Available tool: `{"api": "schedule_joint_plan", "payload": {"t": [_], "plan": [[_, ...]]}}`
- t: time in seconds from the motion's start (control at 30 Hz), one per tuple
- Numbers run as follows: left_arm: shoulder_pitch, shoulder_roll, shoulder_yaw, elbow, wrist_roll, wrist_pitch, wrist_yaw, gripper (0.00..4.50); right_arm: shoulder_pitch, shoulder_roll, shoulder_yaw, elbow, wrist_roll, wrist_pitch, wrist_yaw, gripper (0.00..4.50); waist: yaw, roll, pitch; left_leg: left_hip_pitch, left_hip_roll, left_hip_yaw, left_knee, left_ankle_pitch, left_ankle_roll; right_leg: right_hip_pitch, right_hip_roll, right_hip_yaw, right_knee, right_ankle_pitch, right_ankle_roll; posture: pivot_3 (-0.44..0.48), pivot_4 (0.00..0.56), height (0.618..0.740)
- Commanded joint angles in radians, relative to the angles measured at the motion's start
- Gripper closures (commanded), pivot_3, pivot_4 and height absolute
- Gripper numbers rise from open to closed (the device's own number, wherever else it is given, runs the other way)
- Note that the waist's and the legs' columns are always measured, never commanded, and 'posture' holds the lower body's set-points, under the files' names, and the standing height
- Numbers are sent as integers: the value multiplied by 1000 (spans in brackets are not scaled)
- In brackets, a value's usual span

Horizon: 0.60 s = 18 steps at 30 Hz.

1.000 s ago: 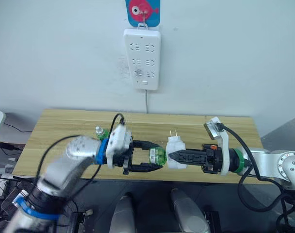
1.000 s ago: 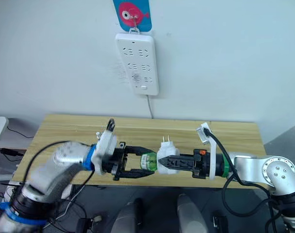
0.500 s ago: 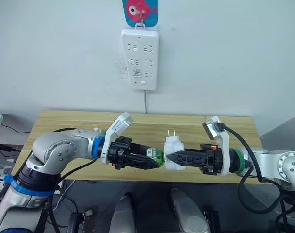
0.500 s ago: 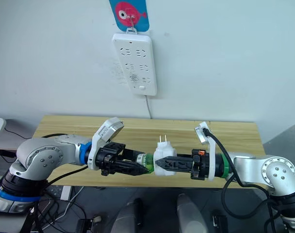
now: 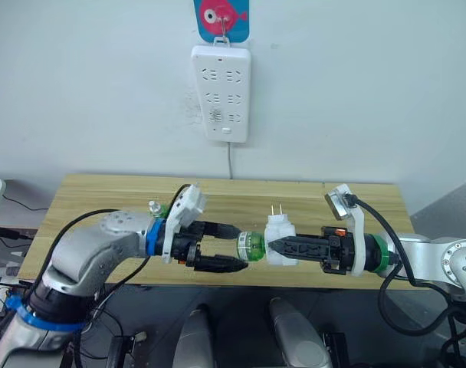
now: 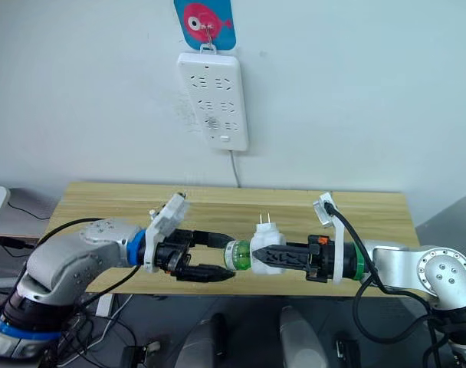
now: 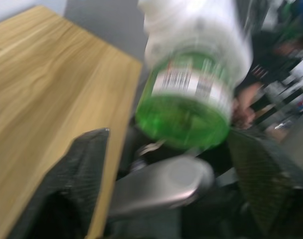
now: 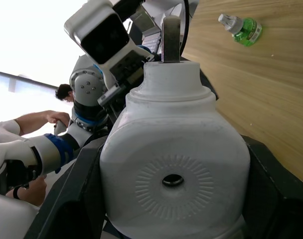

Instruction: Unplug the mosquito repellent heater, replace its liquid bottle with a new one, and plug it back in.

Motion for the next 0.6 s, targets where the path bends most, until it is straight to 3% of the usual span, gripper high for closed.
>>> {"api": "schedule_joint_plan", "payload": {"t": [0.03, 0.13, 0.27, 0.4, 0.6], "plan": [[86, 29, -17, -12, 148, -208, -74, 333, -3, -2, -17, -23, 21, 2, 13, 1482, 0, 0, 0, 0, 0, 0, 0, 0, 0, 0, 0, 0, 0, 0, 0, -232, 274, 740], [138, -35, -2, 36, 261, -418, -42, 333, -3, -2, -17, -24, 22, 2, 12, 1482, 6, 0, 0, 0, 0, 1, 0, 0, 0, 0, -1, 1, 0, 0, 0, -234, 273, 740], [183, -201, 50, 99, 360, -788, 18, 333, -4, -2, -18, -24, 26, 2, 11, 1482, 20, 0, 0, 0, -1, 3, 2, 0, 0, 0, -2, 2, -1, 0, 0, -238, 273, 740], [241, -280, 54, 87, 379, -966, 24, 333, -5, -2, -17, -25, 28, 1, 8, 1482, 20, 0, 0, -1, -1, 4, 2, 0, 0, 0, -3, 3, -1, 0, 0, -240, 273, 740], [243, -315, 37, 110, 402, -1097, 28, 333, -5, -1, -17, -28, 29, 1, 7, 1482, 20, 0, 0, 0, -1, 4, 2, 0, 0, 0, -2, 3, -1, 1, 1, -242, 270, 740]]}}
